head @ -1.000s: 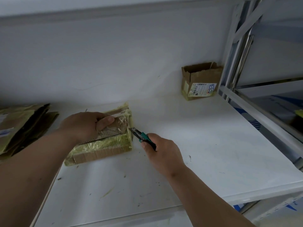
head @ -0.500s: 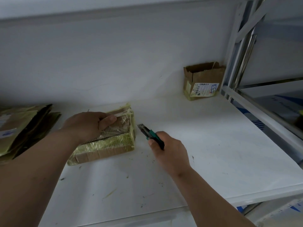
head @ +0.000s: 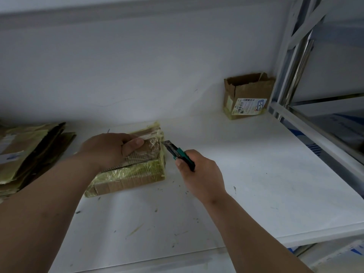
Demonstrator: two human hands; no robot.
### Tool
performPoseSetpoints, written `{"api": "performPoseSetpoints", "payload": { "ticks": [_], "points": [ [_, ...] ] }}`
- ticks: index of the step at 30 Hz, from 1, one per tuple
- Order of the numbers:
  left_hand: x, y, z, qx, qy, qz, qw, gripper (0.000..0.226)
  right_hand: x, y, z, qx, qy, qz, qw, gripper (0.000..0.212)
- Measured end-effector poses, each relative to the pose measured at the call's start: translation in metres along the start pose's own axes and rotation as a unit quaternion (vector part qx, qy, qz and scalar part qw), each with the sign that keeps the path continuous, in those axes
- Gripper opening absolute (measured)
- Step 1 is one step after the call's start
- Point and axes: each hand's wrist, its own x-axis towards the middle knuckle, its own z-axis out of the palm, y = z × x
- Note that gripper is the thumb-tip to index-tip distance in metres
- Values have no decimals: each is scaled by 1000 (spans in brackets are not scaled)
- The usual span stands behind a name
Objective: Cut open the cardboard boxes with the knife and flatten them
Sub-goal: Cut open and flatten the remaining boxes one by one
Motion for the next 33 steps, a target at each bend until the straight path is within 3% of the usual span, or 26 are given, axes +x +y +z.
{"api": "performPoseSetpoints", "payload": {
  "ticks": [11,22,28,33],
  "points": [
    [3,-4,1,11,7,9,1000,84,6,-9,8,32,2,-2,999,18],
    [10,-7,6,22,10,14,1000,98,-3,-2,-1,-37,-1,-37,999,22],
    [12,-5,2,14,-12,-10,1000,85,-22,11,1,-99,-44,-35,993,22],
    [16,-7,2,1,-7,-5,1000,104,-29,18,-1,-140,-84,-36,986,21]
  ]
}}
